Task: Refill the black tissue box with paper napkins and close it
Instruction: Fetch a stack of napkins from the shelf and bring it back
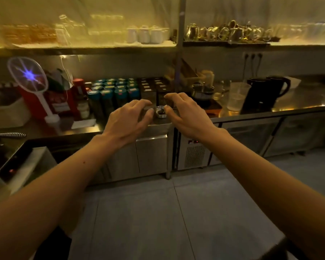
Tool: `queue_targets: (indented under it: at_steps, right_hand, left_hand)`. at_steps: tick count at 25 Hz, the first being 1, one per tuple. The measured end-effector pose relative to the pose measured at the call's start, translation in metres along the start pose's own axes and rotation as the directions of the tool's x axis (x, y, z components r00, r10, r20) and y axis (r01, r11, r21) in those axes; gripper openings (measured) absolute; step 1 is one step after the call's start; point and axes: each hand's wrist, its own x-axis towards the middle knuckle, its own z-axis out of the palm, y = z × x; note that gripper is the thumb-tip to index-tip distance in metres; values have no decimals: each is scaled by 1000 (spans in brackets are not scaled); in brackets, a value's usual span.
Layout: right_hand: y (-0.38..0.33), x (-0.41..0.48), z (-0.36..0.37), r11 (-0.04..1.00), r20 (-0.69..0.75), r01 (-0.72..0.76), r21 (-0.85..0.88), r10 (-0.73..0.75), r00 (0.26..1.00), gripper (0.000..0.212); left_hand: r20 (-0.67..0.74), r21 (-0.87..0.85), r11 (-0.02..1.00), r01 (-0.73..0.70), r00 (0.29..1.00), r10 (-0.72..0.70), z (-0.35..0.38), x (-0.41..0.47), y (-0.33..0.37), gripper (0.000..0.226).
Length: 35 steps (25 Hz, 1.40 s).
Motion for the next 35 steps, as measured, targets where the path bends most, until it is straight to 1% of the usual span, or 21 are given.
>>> queue_targets:
  at_steps: [3, 6, 9, 12, 16, 19, 22, 24, 28, 31, 33, 35]
  right_hand:
    - [51, 68, 19, 999, 14, 19, 25, -20, 1000, 41]
    - [105, 150, 30, 995, 25, 24, 96, -26, 999, 40]
    - [139, 229, 44, 989, 10, 51, 138, -53, 999, 39]
    - [165, 297, 67, 984, 1, 98, 151, -100, 995, 40]
    - [196, 392, 116, 964, -29, 140, 226, -137, 990, 44]
    - [218, 468, 158, 957, -40, 158, 242, -153, 987, 45]
    - [242, 546, 192, 964, 6, 146, 223, -152, 988, 45]
    - [262, 595, 211, 962, 11, 126, 242, -132, 991, 45]
    - [302, 679, 241, 968, 36, 109, 226, -121, 992, 43]
    - [335, 745, 260, 975, 91, 135, 174, -153, 984, 42]
    - [355, 783, 270, 976, 169, 151, 155, -177, 970, 41]
    - [374, 820, 279, 979, 267, 142, 149, -178, 947, 39]
  left_hand:
    - [-22, 35, 999, 25, 999, -24, 25, 71, -30, 52]
    - [-40, 61, 995, 76, 996, -73, 46, 149, -60, 51]
    - [-73, 64, 991, 120, 991, -115, 57, 216, -96, 45]
    - [-106, 51, 988, 147, 984, -141, 69, 271, -135, 47]
    - [-176, 31, 987, 156, 973, -149, 96, 339, -211, 41]
    - [-228, -15, 985, 172, 959, -171, 115, 394, -282, 39]
    - [-225, -33, 982, 187, 956, -190, 132, 451, -348, 34]
    - [-230, -30, 983, 179, 956, -181, 143, 490, -386, 31]
    - [-167, 46, 977, 206, 966, -196, 162, 550, -436, 39]
    - [-133, 117, 947, 300, 949, -285, 177, 590, -467, 46]
    - [-119, 142, 916, 375, 925, -361, 179, 608, -486, 52]
    - [-76, 153, 870, 468, 884, -462, 180, 624, -504, 57]
